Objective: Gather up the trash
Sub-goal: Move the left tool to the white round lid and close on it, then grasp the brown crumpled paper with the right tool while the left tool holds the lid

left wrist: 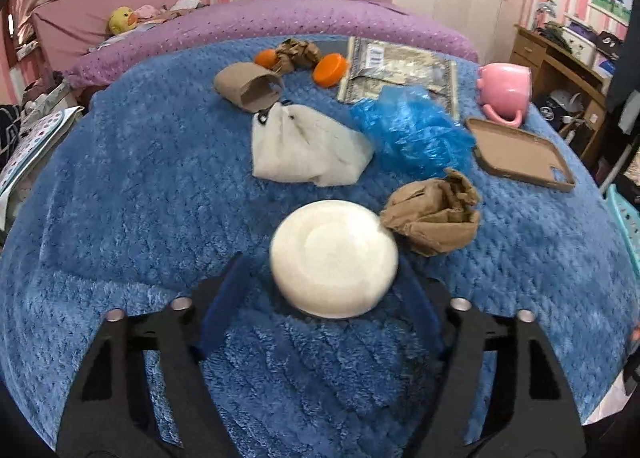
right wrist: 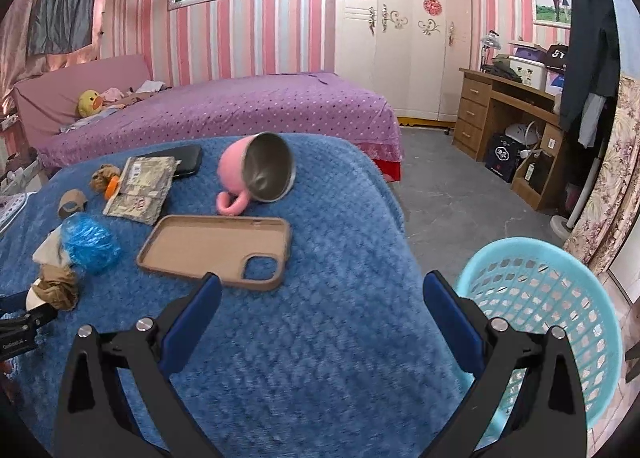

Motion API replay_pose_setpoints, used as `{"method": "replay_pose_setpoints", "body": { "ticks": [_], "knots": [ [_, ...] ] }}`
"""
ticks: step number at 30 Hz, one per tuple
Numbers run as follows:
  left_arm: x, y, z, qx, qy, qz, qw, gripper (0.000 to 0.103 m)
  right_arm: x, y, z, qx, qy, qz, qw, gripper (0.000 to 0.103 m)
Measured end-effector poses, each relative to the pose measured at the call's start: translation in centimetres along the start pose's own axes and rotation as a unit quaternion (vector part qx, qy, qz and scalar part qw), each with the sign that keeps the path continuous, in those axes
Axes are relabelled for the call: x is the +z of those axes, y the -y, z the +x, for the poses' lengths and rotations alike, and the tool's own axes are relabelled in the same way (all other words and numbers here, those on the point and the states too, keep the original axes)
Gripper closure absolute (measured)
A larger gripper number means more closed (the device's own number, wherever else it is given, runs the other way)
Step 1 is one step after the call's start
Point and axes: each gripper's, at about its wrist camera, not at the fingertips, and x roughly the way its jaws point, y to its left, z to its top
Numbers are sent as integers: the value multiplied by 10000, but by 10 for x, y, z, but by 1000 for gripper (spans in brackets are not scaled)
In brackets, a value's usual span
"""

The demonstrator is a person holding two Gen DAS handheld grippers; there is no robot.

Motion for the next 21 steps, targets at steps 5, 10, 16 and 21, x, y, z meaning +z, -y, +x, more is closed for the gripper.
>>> {"method": "replay_pose_setpoints", "body": {
  "ticks": [5, 10, 16, 21],
  "knots": [
    [0, -1, -8, 132, 123, 219, 9996, 43, -8, -25, -3, 284, -74, -10, 9996, 5],
    [7, -31, -20, 320, 318, -6, 9990, 43, -21, -71, 2, 576, -363, -253, 9974, 5],
    [14, -84, -27, 715, 527, -430, 9951, 43, -22, -122, -16, 809, -219, -410, 9956, 5],
    [14, -119, -35, 1018, 631, -678, 9905, 43, -25, -160, -16, 1131, -395, -574, 9911, 5]
  ]
}}
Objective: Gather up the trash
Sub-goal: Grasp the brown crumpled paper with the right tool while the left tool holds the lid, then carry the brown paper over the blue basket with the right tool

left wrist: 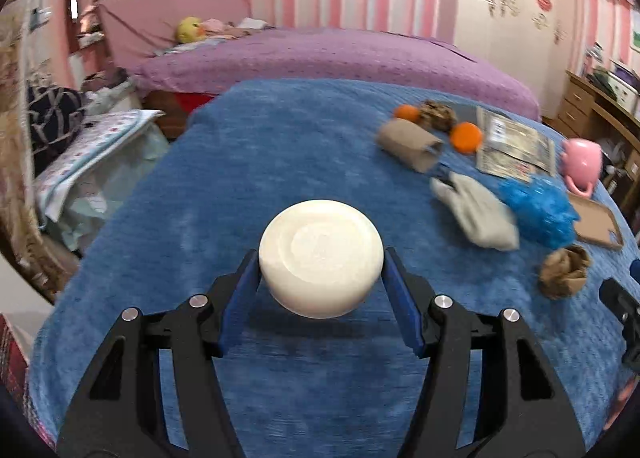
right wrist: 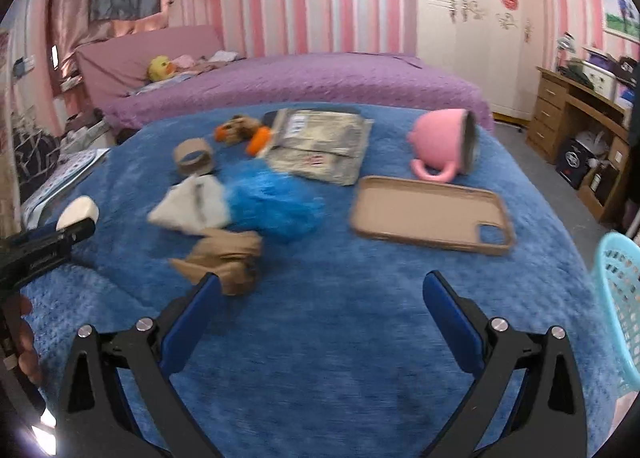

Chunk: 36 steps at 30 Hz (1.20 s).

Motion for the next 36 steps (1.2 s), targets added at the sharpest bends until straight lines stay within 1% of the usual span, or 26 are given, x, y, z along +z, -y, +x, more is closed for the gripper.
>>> {"method": "replay_pose_setpoints", "body": {
  "ticks": [1, 2, 6, 9, 10, 12, 13, 14, 16, 18, 20, 24, 26, 31, 34, 36],
  "knots": [
    [1, -7, -2, 112, 59, -22, 9999, 43, 0, -8, 0, 43, 19, -85, 10000, 5],
    [1, -11, -3, 141, 87, -45, 9999, 43, 0, -17, 1, 116, 31, -184, 9998, 5],
    [1, -28, -4, 123, 107, -240, 9996, 43, 2, -41, 9, 90, 7, -588, 9982, 5],
    [0, -28, -4, 127, 107, -212, 9996, 43, 6, -49, 20, 52, -125, -696, 9975, 7],
    [0, -28, -4, 129, 111, -200, 9997, 43, 7, -51, 26, 96, -216, -688, 9974, 11],
    [1, -26, -4, 106, 122, -180, 9997, 43, 8, -50, 32, 177, -323, -668, 9971, 38],
    [1, -26, -4, 99, 125, -174, 9997, 43, 9, -50, 37, 250, -425, -645, 9967, 44],
    [1, -25, -4, 94, 124, -175, 9997, 43, 9, -49, 42, 328, -523, -610, 9962, 54],
    [1, -23, -5, 78, 129, -190, 9997, 43, 9, -46, 45, 484, -571, -514, 9959, 54],
    [3, -18, -6, 75, 157, -175, 9997, 43, 9, -41, 42, 650, -501, -406, 9958, 55],
    [3, -12, -9, 58, 197, -153, 9997, 43, 9, -37, 36, 707, -407, -411, 9958, 55],
    [5, 1, -16, 19, 269, -125, 9996, 43, 9, -26, 21, 607, -215, -561, 9963, 55],
    [5, 10, -21, -76, 301, -164, 9994, 43, 10, -15, 16, 542, -133, -569, 9968, 55],
    [6, 42, -28, -239, 349, -73, 9991, 43, 12, 26, 3, 338, 31, -501, 9982, 55],
    [8, 67, -31, -391, 376, 11, 9985, 43, 11, 53, -3, 191, 82, -490, 9986, 55],
    [8, 84, -34, -556, 388, 2, 9977, 43, 11, 74, -7, 69, 153, -442, 9989, 55]
  ]
}}
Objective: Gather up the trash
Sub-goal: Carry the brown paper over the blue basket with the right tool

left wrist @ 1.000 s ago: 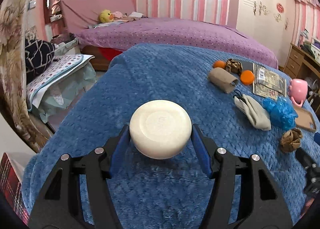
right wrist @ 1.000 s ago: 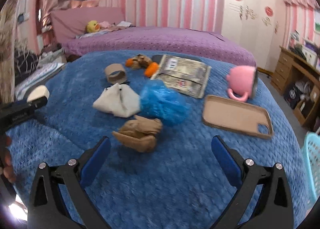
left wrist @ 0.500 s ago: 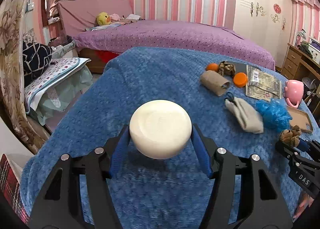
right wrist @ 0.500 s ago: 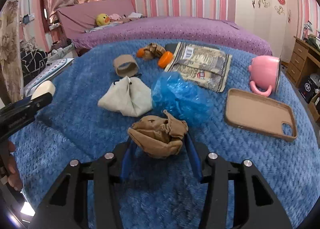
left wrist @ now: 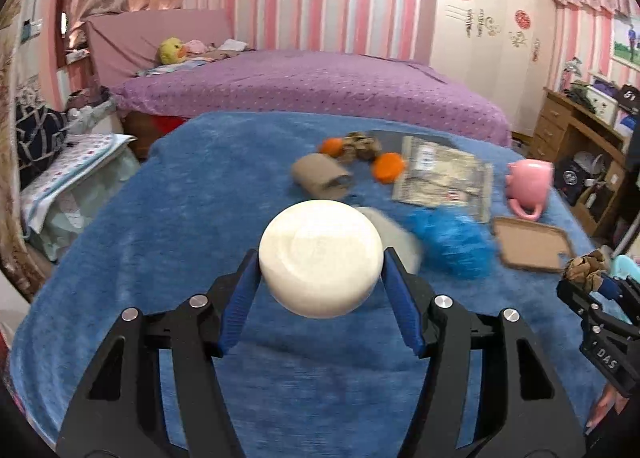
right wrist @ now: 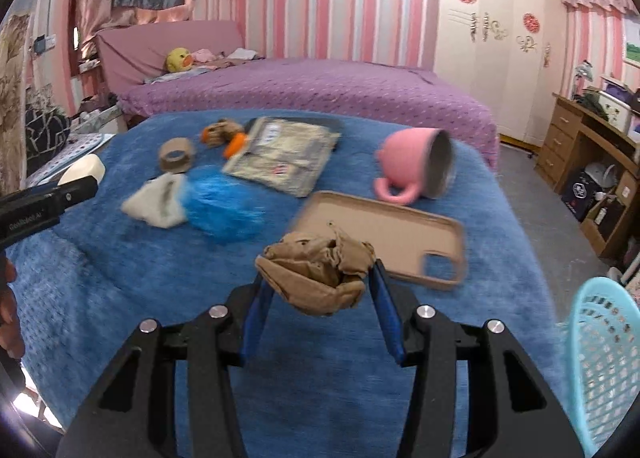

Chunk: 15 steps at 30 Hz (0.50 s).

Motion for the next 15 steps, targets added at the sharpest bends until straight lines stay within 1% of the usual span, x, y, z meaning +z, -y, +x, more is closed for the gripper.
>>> {"method": "replay_pose_setpoints", "body": {
  "ticks": [4, 7, 12, 15],
  "knots": [
    [-2, 36, 1, -245, -40, 54, 9997, 43, -4, 37, -7, -182, 87, 256, 9995, 55],
    [-6, 57, 3, -287, -68, 210, 9993, 43, -10, 58, -8, -281, 107, 354, 9989, 55],
    [-13, 90, -6, -422, -22, 417, 9982, 43, -15, 81, -7, -252, 148, 564, 9980, 55],
    [-17, 110, -13, -537, 25, 567, 9969, 43, -16, 88, -9, -306, 182, 525, 9980, 55]
  ]
}}
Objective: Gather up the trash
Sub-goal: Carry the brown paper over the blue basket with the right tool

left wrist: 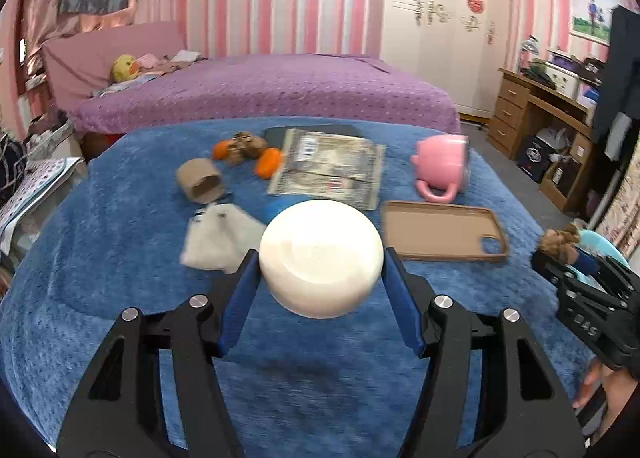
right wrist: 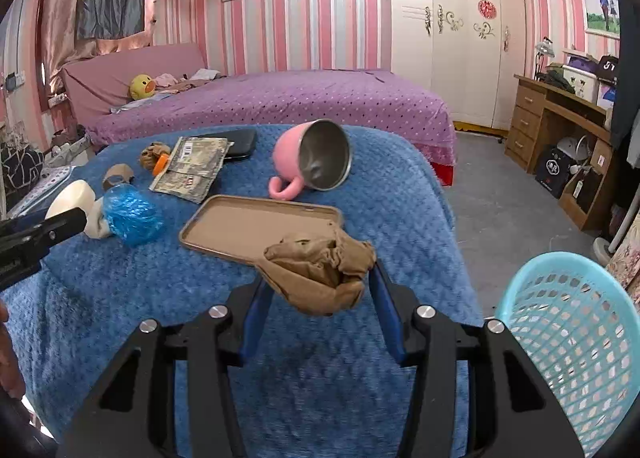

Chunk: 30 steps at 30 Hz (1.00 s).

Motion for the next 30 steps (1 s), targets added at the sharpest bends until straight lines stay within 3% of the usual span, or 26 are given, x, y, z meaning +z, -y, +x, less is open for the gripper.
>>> {"method": "replay_pose_setpoints", "body": {
  "ticks": [5, 8, 12, 25, 30],
  "knots": [
    [-7, 36, -7, -93, 152, 377, 9991, 43, -1, 13, -4, 32, 20, 93, 9999, 55],
    [-12, 48, -4, -230, 186, 363, 9989, 43, -1, 22, -8, -64, 53, 51, 10000, 55],
    [-16, 59, 9, -126, 61, 401, 9991, 43, 0, 44, -14, -257, 117, 128, 9995, 55],
    [-18, 99, 24, -31, -1, 397, 9992, 43, -13, 141, -30, -968, -94, 380, 9945, 54],
    [-15, 124, 15, -58, 185, 483, 9986, 43, -21, 184, -39, -1260, -140, 650, 9898, 54]
  ]
}}
